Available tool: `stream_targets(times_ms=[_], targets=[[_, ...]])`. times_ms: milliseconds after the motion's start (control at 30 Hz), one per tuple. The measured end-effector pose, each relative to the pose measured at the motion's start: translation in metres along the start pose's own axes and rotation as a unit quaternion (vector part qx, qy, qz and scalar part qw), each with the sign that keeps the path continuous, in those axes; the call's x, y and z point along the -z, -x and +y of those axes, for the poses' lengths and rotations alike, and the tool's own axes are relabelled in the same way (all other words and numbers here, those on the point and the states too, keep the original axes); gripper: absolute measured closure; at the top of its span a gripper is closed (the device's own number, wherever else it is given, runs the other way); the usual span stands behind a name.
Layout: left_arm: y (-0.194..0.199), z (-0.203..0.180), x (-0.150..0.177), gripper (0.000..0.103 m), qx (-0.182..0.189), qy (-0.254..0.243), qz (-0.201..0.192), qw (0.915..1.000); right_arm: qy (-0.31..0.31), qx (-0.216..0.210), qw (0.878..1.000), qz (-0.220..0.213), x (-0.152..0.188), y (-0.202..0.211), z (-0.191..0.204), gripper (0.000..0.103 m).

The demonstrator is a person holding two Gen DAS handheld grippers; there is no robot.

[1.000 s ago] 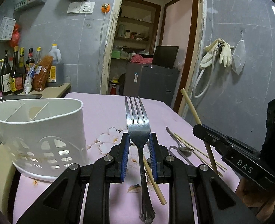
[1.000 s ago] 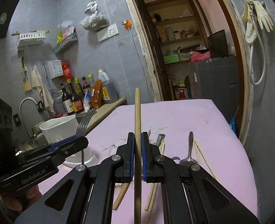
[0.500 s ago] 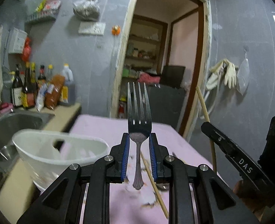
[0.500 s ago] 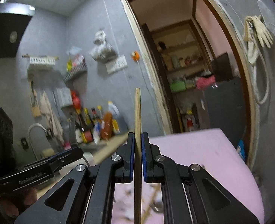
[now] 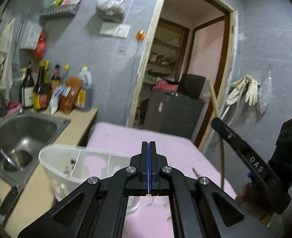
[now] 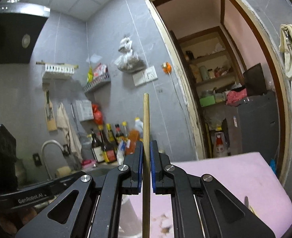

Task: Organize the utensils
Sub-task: 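Lift the fork with the left tool and carry it toward the white caddy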

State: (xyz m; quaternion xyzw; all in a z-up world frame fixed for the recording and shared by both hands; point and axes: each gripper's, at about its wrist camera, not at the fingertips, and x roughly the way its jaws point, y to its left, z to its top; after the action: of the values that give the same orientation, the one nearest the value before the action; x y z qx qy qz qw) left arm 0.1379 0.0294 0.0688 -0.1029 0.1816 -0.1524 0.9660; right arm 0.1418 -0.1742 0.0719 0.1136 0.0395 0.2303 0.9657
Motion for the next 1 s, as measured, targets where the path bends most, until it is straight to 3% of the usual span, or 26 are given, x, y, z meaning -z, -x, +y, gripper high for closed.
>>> stream_targets(times_ms=[267,533,767,1000], targets=[[0.017,0.029,0.038,0.102,-0.038,0.052,0.048,0.9968,-0.008,0.007,0.998,0.06,0.025,0.013,-0.013,0.099],[0.008,0.031,0.082,0.078,-0.064,-0.015,0.157,0.9854,-0.013,-0.008,0.996,0.083,0.036,0.02,-0.011,0.098],[-0.021,0.04,0.119,0.074,-0.069,-0.059,0.253,0.9632,-0.014,-0.013,0.996,0.089,0.038,0.023,-0.009,0.098],[-0.045,0.041,0.134,0.074,-0.077,-0.101,0.311,0.942,-0.018,-0.021,0.995,0.092,0.038,0.022,-0.011,0.098]])
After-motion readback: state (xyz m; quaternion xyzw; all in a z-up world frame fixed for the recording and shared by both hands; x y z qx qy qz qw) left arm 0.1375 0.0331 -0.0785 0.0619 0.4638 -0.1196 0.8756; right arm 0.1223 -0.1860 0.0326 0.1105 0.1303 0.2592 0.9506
